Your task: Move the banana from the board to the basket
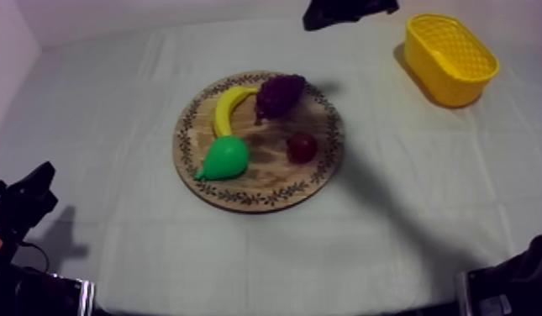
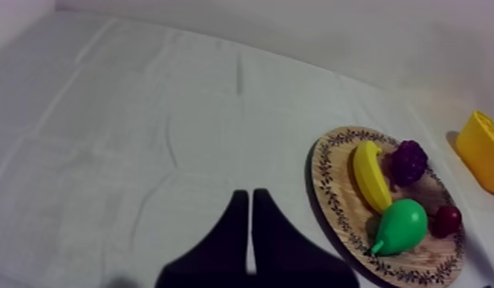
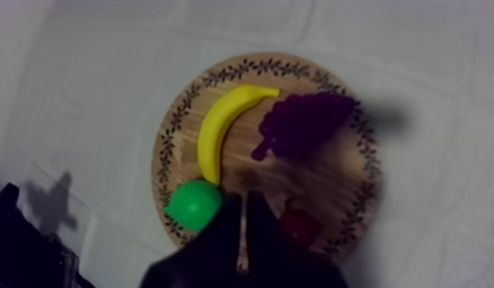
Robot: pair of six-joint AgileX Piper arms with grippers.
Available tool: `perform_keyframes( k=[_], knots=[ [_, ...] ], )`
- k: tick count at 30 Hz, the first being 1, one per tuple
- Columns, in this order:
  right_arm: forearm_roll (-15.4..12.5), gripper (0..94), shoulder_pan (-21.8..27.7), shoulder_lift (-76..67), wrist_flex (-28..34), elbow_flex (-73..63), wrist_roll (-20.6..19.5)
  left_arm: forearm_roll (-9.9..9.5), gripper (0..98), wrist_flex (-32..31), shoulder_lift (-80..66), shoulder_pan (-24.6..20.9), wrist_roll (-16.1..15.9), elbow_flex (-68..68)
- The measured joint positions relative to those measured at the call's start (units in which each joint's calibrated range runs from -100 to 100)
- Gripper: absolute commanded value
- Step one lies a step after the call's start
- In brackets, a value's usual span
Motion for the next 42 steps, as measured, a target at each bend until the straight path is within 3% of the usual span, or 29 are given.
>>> perform_keyframes(
  k=[5,8,16,21,28,42],
  knots=[
    [-0.3,0.6,-2.2,4.3,-1.3,-0.8,-1.2,0.0,0.1,0.0,0.0,0.0,0.0,0.0],
    [-0.2,6.3,-3.3,6.8,-2.1,-1.9,-2.0,0.0,0.1,0.0,0.0,0.0,0.0,0.0],
    [2.1,48.8,-6.2,12.6,-2.8,-4.9,-5.3,0.0,0.1,-0.1,0.0,0.0,0.0,0.0],
    [2.1,63.0,-6.8,15.4,-3.6,-6.4,-6.4,0.0,0.1,0.0,0.0,0.0,0.0,0.0],
    [2.3,67.6,-7.3,20.2,-3.9,-11.8,-7.3,0.0,0.1,0.0,0.0,0.0,0.0,0.0],
    [5.2,65.4,-7.9,34.2,-3.6,-25.3,-9.9,0.0,0.1,0.0,0.0,0.0,0.0,0.0]
  ],
)
